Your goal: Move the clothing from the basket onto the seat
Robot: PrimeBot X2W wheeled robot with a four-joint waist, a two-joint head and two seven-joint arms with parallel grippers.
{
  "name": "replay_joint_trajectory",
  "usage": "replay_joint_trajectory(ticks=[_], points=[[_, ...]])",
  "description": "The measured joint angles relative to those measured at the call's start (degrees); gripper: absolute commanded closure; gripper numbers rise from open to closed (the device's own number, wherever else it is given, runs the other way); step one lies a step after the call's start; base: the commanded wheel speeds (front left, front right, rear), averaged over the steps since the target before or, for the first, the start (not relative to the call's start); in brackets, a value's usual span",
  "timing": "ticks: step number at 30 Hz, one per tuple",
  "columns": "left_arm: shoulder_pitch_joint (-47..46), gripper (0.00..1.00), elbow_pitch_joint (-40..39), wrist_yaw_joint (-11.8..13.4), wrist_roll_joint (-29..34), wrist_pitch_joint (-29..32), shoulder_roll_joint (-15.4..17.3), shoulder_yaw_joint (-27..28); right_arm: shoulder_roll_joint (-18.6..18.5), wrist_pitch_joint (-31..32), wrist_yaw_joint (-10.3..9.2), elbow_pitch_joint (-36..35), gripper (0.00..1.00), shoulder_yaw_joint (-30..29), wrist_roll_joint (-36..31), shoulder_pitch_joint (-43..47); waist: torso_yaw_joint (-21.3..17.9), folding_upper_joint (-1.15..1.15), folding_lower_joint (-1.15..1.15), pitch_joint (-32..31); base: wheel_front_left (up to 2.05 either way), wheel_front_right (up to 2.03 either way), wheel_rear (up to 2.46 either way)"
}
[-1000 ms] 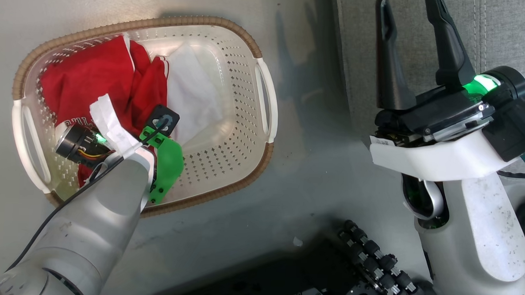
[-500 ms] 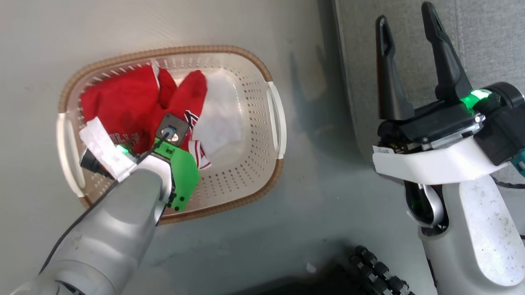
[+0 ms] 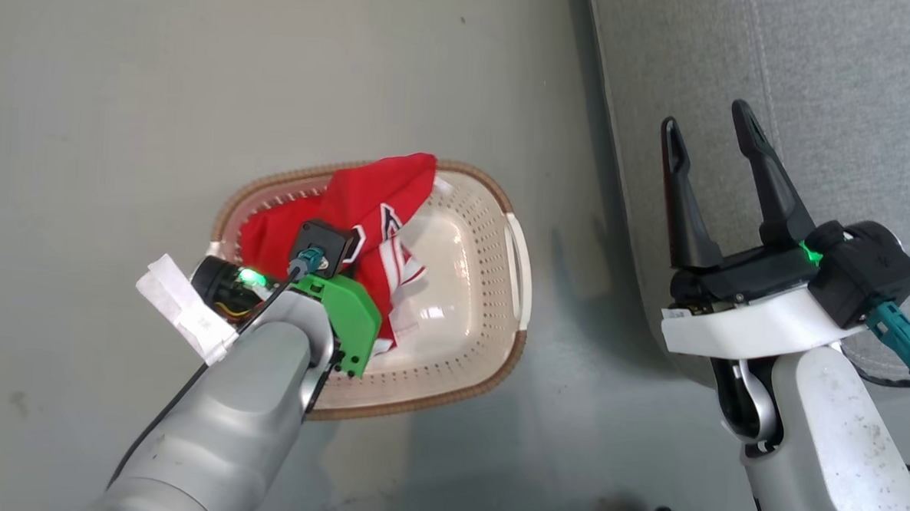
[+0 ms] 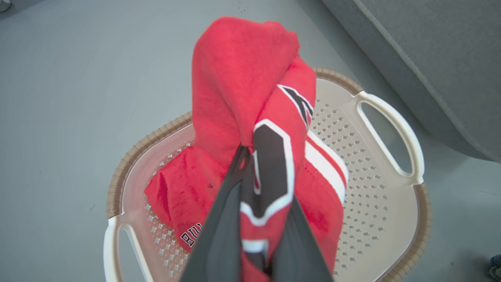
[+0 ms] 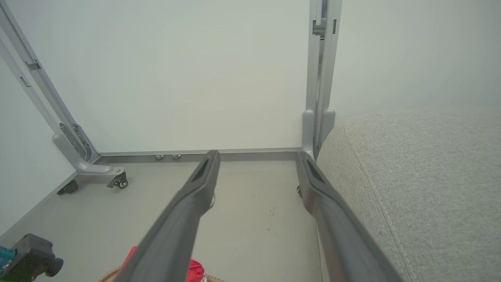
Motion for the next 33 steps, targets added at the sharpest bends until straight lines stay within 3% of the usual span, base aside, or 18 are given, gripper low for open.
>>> replay_joint_trajectory(ticks=[7,21,33], points=[[1.1,1.0,-7.9,1.4,-1.9,-1.5,-0.1,3.4,-0.3,0.0,0.0,0.7,0.0,-0.7,-0.5,3.4,2.2,0.0,0.0,-6.2,0.0,0.0,0.0],[10.7,1.0,-43.7,7.7,4.6,-1.9,7.2,18.3,-0.3,1.0,0.0,0.5,0.0,-1.8,-1.0,7.9,5.6,0.0,0.0,-15.4,0.0,0.0,0.0],[20.0,1.0,-63.2,7.6,9.4,-1.9,7.6,24.8,-0.1,3.3,0.0,-0.5,0.0,-2.4,-1.6,12.0,7.1,0.0,0.0,-21.3,0.0,0.0,0.0]])
